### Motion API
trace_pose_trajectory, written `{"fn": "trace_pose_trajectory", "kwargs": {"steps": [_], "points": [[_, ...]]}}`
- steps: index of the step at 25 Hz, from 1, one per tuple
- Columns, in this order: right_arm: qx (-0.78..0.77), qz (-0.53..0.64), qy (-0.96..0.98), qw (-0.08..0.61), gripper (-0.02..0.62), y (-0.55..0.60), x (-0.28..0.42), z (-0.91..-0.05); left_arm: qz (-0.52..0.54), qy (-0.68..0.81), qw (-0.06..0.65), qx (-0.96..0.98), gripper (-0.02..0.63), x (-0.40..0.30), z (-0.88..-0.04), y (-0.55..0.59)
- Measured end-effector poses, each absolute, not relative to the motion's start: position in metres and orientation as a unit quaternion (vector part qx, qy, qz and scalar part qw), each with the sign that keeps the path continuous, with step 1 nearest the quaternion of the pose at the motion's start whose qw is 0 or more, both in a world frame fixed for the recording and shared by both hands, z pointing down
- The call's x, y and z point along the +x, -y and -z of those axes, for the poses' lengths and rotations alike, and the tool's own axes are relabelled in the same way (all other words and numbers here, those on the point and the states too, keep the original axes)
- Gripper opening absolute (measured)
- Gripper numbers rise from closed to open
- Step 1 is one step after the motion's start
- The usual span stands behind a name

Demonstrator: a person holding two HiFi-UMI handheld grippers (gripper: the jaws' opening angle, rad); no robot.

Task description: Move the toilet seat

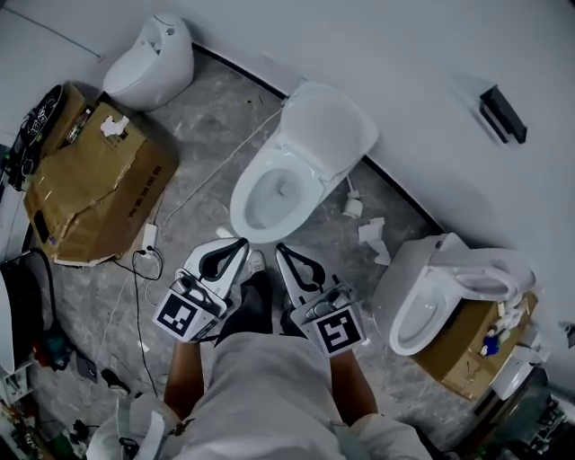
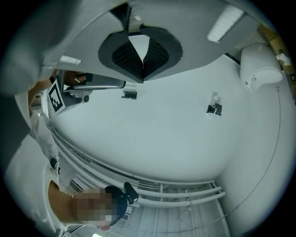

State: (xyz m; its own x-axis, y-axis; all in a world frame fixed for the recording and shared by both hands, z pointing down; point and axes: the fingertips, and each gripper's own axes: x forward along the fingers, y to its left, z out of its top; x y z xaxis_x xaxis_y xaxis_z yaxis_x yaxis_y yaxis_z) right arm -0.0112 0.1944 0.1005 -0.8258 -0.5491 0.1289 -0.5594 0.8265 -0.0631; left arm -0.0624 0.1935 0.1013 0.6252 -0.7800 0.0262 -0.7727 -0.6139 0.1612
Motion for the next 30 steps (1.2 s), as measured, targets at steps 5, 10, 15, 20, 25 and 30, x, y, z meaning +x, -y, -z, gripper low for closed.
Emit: {"fn": "trace_pose_trajectory", "kwargs": {"steps": [5, 10, 15, 20, 25, 30], "points": [[0.312, -0.083, 0.943, 0.076, 0.002, -0.164, -0.029, -0.138, 0.016, 0.416, 0.105, 0.903, 0.002, -0.083, -0.136, -0.158], [0.334, -0.115, 0.930, 0.101, 0.002, -0.137, -0.034, -0.178, -0.006, 0.407, 0.144, 0.902, 0.012, -0.099, -0.183, -0.131], [0.349, -0.145, 0.918, 0.119, 0.003, -0.118, -0.035, -0.221, -0.023, 0.396, 0.172, 0.901, 0.027, -0.103, -0.227, -0.111], [0.360, -0.170, 0.907, 0.140, 0.003, -0.104, -0.031, -0.269, -0.037, 0.398, 0.192, 0.896, 0.047, -0.108, -0.276, -0.096], [0.363, -0.195, 0.900, 0.144, 0.045, -0.090, -0.033, -0.315, -0.060, 0.402, 0.219, 0.887, 0.067, -0.113, -0.329, -0.087], [0.371, -0.208, 0.892, 0.155, 0.048, -0.082, -0.037, -0.361, -0.071, 0.403, 0.233, 0.882, 0.083, -0.121, -0.371, -0.084]]}}
